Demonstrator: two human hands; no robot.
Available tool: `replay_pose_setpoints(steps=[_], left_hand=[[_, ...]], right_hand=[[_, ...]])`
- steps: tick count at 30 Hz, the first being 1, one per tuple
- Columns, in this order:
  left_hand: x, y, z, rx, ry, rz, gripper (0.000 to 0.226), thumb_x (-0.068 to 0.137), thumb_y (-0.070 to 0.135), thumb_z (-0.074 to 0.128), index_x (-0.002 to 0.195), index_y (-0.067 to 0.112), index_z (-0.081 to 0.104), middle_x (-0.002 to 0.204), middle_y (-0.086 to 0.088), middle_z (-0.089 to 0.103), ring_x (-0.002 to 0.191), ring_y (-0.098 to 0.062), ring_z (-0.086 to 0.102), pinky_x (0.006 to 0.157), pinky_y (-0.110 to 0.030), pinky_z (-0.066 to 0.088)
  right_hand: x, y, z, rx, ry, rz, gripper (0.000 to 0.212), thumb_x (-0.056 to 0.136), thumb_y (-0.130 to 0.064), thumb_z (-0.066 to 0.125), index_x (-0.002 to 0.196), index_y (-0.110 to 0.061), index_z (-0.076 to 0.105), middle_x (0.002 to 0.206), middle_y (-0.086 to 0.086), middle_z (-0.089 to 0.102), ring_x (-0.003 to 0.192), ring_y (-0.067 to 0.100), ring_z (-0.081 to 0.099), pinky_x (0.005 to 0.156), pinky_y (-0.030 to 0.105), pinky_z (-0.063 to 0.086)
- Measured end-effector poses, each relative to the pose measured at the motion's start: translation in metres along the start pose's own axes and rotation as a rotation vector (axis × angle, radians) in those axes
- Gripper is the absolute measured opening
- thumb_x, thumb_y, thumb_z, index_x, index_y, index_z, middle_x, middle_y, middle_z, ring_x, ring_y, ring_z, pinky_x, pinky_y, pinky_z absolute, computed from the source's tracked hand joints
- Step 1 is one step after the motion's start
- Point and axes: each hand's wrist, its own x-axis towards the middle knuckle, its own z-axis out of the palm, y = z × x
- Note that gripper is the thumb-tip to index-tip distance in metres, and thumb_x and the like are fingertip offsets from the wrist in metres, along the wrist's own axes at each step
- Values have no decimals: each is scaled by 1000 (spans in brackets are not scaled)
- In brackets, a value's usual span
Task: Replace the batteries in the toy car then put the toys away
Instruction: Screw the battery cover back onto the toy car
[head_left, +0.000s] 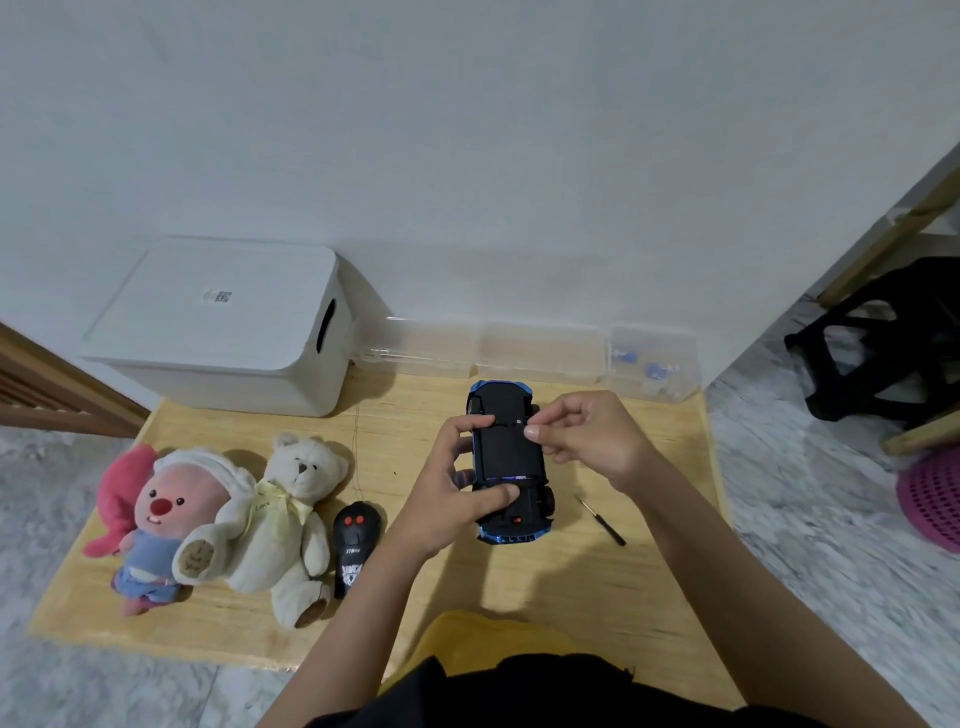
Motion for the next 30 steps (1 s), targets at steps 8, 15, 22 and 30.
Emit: replay_pose_setpoints(steps=[8, 15, 22, 30], left_hand=[[25, 2, 6, -44, -20, 5, 63, 58, 15, 80, 110, 36, 51, 120, -12, 53, 94, -31, 65, 70, -47, 59], [25, -1, 5, -122, -5, 1, 58, 65, 3, 74, 105, 39, 54, 117, -15, 55, 85, -24, 70, 66, -41, 58], [9, 7, 7, -121, 14, 5, 58, 56, 17, 76, 106, 36, 55, 116, -14, 56, 85, -24, 68, 69, -46, 59], [-14, 17, 26, -97, 9, 32, 62, 66, 2, 67, 118, 33, 49, 114, -16, 57, 88, -21, 65, 73, -45, 58]], right_hand=[[8, 6, -5, -32, 172, -118, 11, 75, -8, 78, 73, -14, 69, 60, -5, 64, 52, 3, 59, 53, 15, 49], [1, 13, 5, -96, 206, -264, 7, 80, -12, 73, 82, -12, 66, 75, 5, 65, 67, 12, 56, 65, 30, 50], [-12, 9, 2, 14, 167, -280, 9, 76, -6, 76, 77, -10, 68, 78, 10, 69, 68, 12, 59, 65, 25, 52], [-37, 4, -10, 262, 85, -291, 12, 75, 1, 75, 75, -11, 70, 64, -6, 69, 58, 6, 59, 55, 17, 50]])
